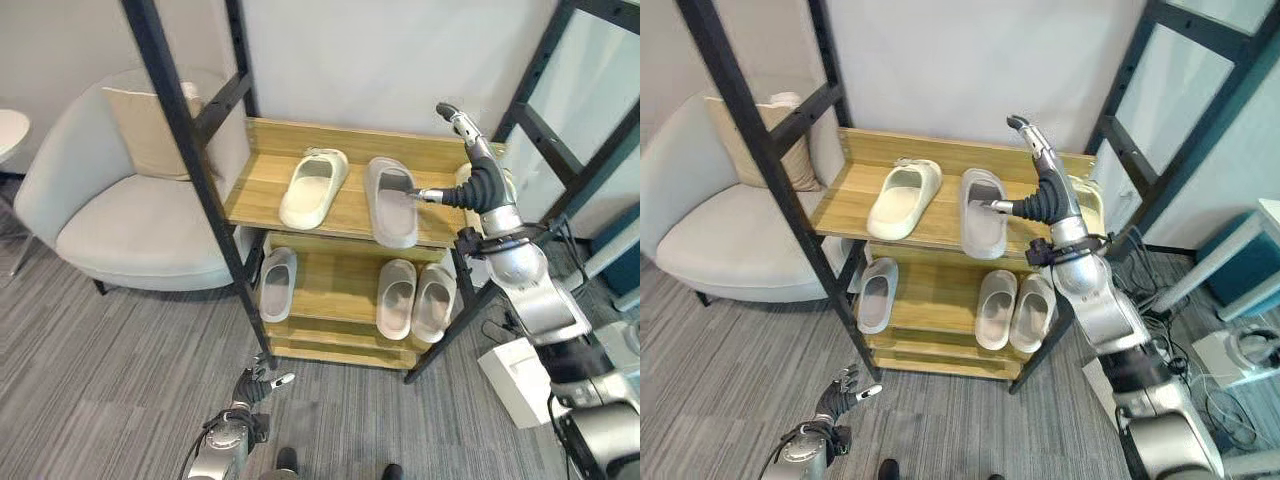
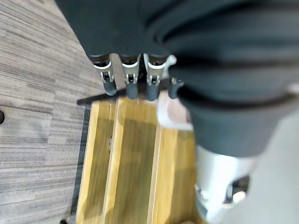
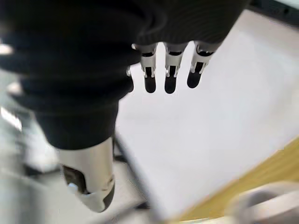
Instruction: Arrange the slippers neatly on the shoe rack.
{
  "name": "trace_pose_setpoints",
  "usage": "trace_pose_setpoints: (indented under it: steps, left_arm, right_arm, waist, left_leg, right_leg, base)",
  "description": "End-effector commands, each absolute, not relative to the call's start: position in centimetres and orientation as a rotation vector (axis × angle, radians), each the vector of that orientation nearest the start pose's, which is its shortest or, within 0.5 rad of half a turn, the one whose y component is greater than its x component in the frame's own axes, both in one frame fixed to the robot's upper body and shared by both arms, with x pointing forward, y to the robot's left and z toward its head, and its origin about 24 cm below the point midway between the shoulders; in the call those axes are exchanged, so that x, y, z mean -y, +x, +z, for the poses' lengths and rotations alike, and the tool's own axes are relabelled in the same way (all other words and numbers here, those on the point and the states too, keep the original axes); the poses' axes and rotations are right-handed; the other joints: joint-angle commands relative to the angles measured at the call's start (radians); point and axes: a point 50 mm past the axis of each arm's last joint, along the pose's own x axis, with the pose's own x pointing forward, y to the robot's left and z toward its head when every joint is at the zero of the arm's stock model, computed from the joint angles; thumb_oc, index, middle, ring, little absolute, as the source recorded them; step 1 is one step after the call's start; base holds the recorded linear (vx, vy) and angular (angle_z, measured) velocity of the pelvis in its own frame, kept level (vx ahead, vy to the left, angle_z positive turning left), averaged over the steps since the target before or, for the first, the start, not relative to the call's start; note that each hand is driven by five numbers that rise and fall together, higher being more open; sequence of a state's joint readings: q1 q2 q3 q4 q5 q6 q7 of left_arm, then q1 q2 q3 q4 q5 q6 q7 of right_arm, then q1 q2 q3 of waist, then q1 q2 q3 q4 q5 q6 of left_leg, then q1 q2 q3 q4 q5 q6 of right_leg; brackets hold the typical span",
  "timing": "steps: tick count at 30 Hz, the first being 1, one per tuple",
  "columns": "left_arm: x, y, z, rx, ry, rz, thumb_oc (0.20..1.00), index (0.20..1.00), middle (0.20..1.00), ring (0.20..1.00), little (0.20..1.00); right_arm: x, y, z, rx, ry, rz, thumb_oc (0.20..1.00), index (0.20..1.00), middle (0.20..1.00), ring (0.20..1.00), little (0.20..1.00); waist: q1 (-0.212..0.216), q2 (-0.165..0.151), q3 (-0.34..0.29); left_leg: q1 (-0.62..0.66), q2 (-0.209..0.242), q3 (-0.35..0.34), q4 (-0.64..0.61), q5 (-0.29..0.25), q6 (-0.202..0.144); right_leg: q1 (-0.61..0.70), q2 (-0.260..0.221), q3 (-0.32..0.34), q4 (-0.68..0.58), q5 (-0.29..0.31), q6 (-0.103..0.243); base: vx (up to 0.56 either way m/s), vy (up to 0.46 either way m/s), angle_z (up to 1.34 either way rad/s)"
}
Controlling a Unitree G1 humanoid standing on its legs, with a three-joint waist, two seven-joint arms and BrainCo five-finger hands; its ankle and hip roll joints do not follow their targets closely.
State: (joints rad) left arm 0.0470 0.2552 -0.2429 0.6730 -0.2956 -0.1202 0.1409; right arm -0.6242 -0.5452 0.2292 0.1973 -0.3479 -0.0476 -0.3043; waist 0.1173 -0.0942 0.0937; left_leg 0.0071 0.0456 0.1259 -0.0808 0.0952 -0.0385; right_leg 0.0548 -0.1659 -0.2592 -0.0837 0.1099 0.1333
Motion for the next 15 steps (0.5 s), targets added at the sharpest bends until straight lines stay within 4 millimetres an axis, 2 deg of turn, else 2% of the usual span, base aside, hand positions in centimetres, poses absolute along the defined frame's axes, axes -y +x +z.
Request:
trace_pose_setpoints:
  steps: [1,3,5,10,13,15]
  left_arm:
    - [-19.4,21.0,-8.4,-0.526,0.109,0.096,1.0,1.0,1.0,1.0,1.0]
    - [-19.5,20.8,-8.7,-0.544,0.112,0.106,1.0,1.0,1.0,1.0,1.0]
    - [-19.5,20.8,-8.7,-0.544,0.126,0.115,1.0,1.0,1.0,1.0,1.0]
    - [-19.3,21.2,-8.4,-0.525,0.122,0.114,1.0,1.0,1.0,1.0,1.0]
    - [-19.2,21.4,-8.3,-0.517,0.12,0.11,1.0,1.0,1.0,1.0,1.0]
    - [-19.1,21.8,-8.1,-0.504,0.124,0.104,1.0,1.0,1.0,1.0,1.0]
  right_arm:
    - [18.2,33.9,22.9,0.717,-0.955,-0.391,1.0,1.0,1.0,1.0,1.0]
    - [19.0,35.1,23.1,0.657,-0.948,-0.471,1.0,1.0,1.0,1.0,1.0]
    - [19.0,36.0,21.3,0.566,-0.908,-0.452,1.0,1.0,1.0,1.0,1.0]
    - [19.1,37.5,19.7,0.451,-0.949,-0.43,1.0,1.0,1.0,1.0,1.0]
    - [19.2,38.4,19.5,0.4,-0.957,-0.437,1.0,1.0,1.0,1.0,1.0]
    - [20.0,39.7,19.6,0.321,-0.972,-0.45,1.0,1.0,1.0,1.0,1.0]
  waist:
    - [0.024,0.008,0.036]
    - [0.051,-0.001,0.05]
    - [0.072,-0.008,0.071]
    - [0.085,-0.01,0.08]
    - [0.092,-0.009,0.086]
    - [0.104,-0.012,0.09]
  left_leg:
    - [0.036,0.004,-0.036,-0.007,-0.073,-0.013]
    - [0.025,-0.002,-0.049,-0.006,-0.071,-0.01]
    - [0.008,-0.01,-0.056,-0.001,-0.071,-0.003]
    - [-0.005,-0.012,-0.058,-0.002,-0.068,-0.003]
    - [-0.012,-0.012,-0.061,-0.002,-0.065,-0.003]
    - [-0.021,-0.012,-0.063,-0.002,-0.062,-0.005]
  right_leg:
    - [0.035,0.002,0.029,0.011,-0.043,0.043]
    - [0.035,0.002,0.02,0.01,-0.042,0.044]
    - [0.024,-0.004,0.013,0.009,-0.037,0.048]
    - [0.015,-0.007,0.008,0.006,-0.03,0.049]
    - [0.009,-0.007,0.006,0.006,-0.027,0.05]
    - [0.003,-0.006,0.004,0.003,-0.022,0.051]
  base:
    - [0.0,0.015,0.25]
    - [-0.02,0.035,0.25]
    - [-0.03,0.054,0.12]
    - [0.0,0.013,0.03]
    - [0.0,0.0,0.0]
    - [0.0,0.0,0.0]
